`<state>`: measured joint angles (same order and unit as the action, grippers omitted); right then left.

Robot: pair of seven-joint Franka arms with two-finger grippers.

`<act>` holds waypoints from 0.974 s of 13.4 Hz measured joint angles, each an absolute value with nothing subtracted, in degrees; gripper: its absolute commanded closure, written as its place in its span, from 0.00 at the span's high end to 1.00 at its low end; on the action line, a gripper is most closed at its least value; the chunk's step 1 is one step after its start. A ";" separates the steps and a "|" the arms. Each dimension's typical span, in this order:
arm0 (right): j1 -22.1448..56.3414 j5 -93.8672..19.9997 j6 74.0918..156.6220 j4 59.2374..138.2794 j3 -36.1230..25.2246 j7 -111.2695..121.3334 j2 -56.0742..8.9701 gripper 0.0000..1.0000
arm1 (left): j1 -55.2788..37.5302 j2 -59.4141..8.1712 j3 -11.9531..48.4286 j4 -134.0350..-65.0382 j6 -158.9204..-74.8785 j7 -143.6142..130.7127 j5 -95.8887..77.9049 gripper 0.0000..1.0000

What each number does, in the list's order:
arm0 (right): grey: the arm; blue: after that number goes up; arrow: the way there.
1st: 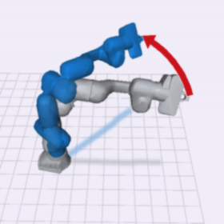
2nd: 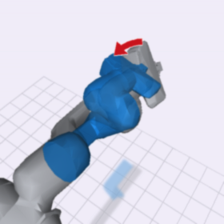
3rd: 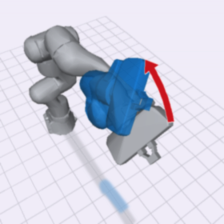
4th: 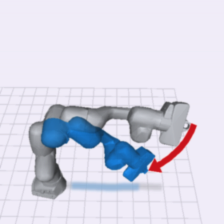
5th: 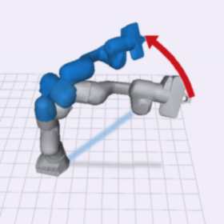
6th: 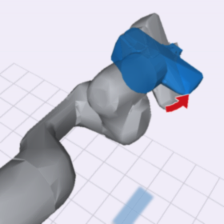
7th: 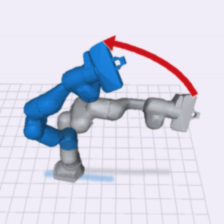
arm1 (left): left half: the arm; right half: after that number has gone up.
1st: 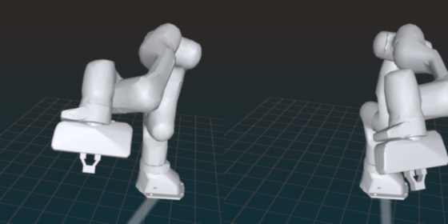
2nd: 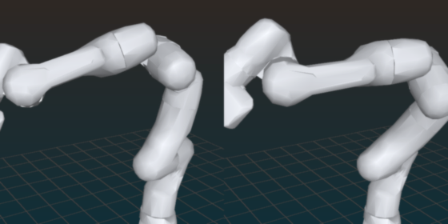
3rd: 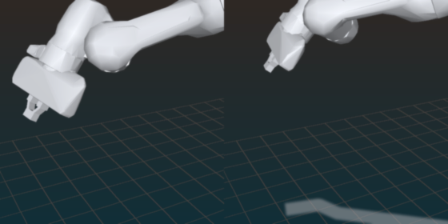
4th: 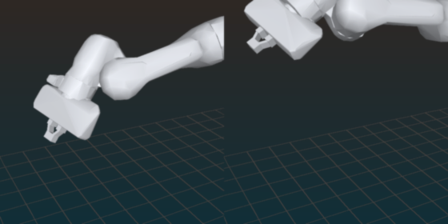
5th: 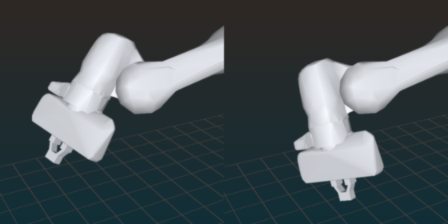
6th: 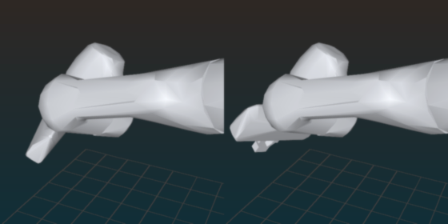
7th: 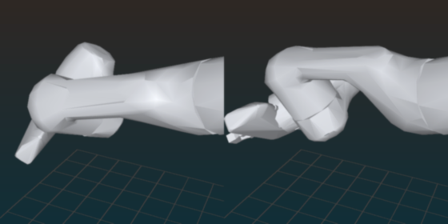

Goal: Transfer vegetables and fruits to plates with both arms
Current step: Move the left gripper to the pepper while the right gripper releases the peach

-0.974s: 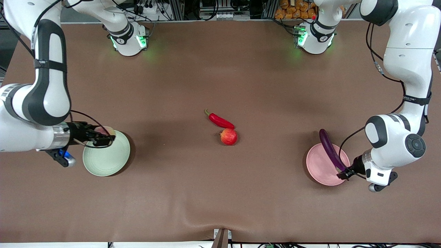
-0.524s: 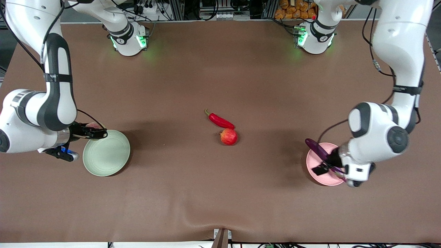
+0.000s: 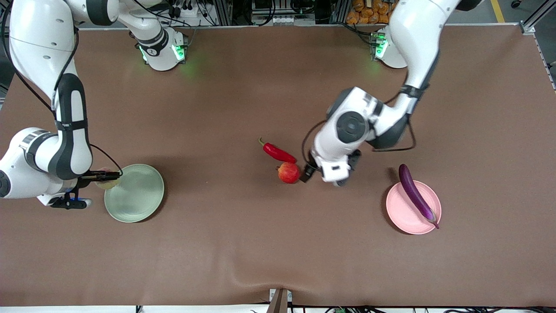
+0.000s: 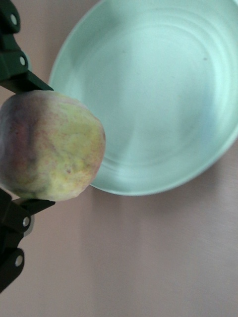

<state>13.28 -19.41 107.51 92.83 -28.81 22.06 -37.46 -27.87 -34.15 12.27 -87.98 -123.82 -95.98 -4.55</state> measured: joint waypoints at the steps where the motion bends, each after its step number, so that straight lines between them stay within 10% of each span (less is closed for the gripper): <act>1: 12.72 -20.79 108.07 92.39 -28.50 23.86 -37.64 0.72 | -30.35 -34.98 12.09 -88.11 -124.95 -100.28 -3.68 1.00; 3: 12.37 -23.74 108.09 91.60 -28.20 26.53 -37.64 1.00 | -33.76 -36.68 12.01 -88.31 -125.94 -106.86 0.24 1.00; 13: 15.72 -25.51 98.80 84.94 -25.94 19.08 -37.59 1.00 | -41.34 -42.60 11.70 -89.45 -131.33 -115.11 3.32 1.00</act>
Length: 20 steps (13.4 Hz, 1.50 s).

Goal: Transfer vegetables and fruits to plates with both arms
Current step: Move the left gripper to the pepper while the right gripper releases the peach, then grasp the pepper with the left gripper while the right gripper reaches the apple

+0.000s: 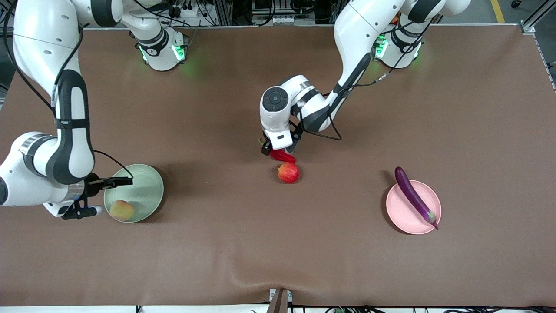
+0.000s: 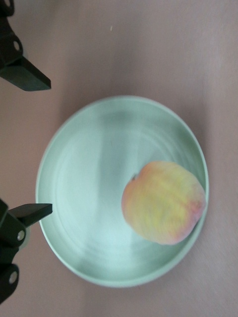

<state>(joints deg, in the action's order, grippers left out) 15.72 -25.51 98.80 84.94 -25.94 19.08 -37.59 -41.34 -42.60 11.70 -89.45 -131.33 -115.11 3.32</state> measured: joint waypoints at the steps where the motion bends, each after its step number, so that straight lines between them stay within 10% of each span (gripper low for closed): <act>1: 16.92 -25.74 97.39 84.23 -25.86 15.28 -37.54 1.00 | -41.32 -42.60 11.60 -89.45 -131.39 -115.11 3.32 1.00; 8: 27.07 -38.93 96.53 82.01 -25.64 -19.81 -37.27 1.00 | -41.40 -45.73 10.74 -90.40 -137.76 -115.62 3.45 0.97; 10: 28.14 -41.60 97.03 81.25 -25.62 -27.80 -37.27 1.00 | -41.69 -46.98 10.74 -90.41 -138.60 -115.66 3.46 0.17; 11: 28.20 -44.28 97.56 81.21 -25.58 -30.93 -37.30 1.00 | -41.81 -47.21 10.74 -90.40 -138.87 -115.77 3.46 0.00; 20: 27.08 -64.57 100.70 79.22 -23.98 -50.93 -39.87 1.00 | -38.94 -34.02 10.50 -88.29 -121.10 -111.73 4.19 0.00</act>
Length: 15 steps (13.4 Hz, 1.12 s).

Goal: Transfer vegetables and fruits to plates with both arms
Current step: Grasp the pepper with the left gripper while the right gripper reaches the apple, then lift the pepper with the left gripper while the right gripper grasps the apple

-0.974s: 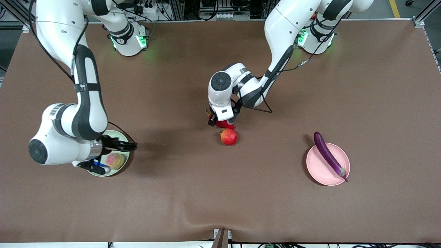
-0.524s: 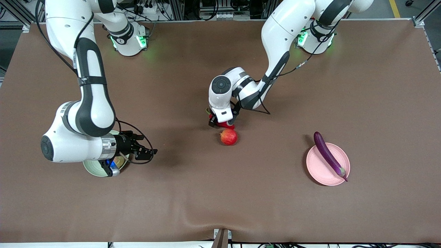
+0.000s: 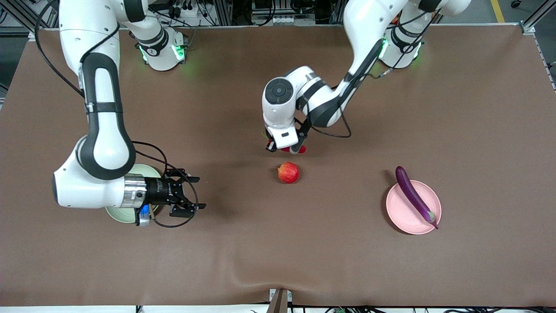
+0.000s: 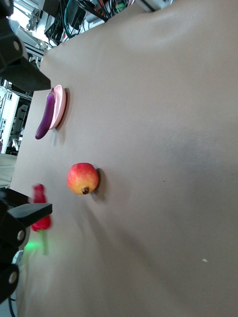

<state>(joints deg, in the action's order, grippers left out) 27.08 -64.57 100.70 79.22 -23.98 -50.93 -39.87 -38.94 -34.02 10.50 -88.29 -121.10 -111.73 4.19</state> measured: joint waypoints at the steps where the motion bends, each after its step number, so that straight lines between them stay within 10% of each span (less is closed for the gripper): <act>1: 27.30 -64.66 101.32 79.13 -23.03 -52.70 -40.37 1.00 | -37.30 -31.57 10.55 -88.35 -117.58 -108.90 4.08 0.00; 15: 46.33 -60.91 123.21 79.39 -18.72 -64.29 -49.11 1.00 | -6.62 -29.49 10.26 -88.71 -114.45 -46.67 -0.62 0.00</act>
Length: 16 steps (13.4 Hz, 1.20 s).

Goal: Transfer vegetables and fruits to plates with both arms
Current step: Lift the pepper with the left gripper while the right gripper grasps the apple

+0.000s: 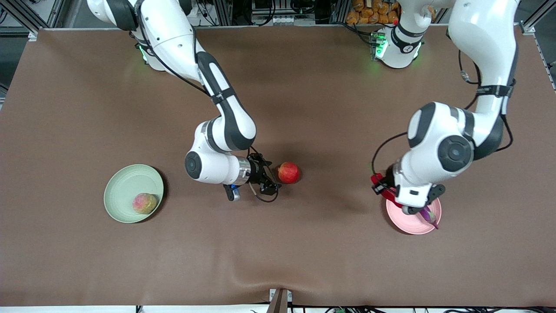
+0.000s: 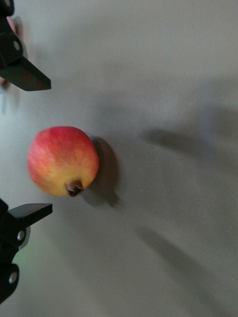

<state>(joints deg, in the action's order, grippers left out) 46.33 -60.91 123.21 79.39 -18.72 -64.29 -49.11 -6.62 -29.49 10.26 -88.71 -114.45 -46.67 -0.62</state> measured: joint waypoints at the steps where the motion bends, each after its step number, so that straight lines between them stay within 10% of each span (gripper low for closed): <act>1: 47.04 -60.91 123.46 79.39 -18.69 -64.29 -49.73 1.00 | -5.32 -30.18 10.23 -88.72 -114.47 -44.09 -0.48 0.00; 9: 50.35 -60.91 129.24 79.41 -17.30 -64.33 -52.00 1.00 | 2.42 -33.91 10.11 -88.70 -116.35 -33.57 5.76 0.00; 11: 51.93 -60.91 132.34 79.41 -17.26 -64.33 -53.15 0.48 | 3.89 -34.22 10.10 -88.60 -117.05 -30.41 5.81 0.00; 12: 52.36 -60.92 133.11 79.40 -17.27 -64.33 -53.51 0.40 | 4.38 -34.21 10.11 -88.31 -117.16 -29.12 5.81 0.00; 16: 52.03 -60.55 133.28 79.23 -18.62 -64.32 -53.39 0.41 | 5.51 -34.32 9.98 -87.59 -117.19 -26.90 5.89 0.00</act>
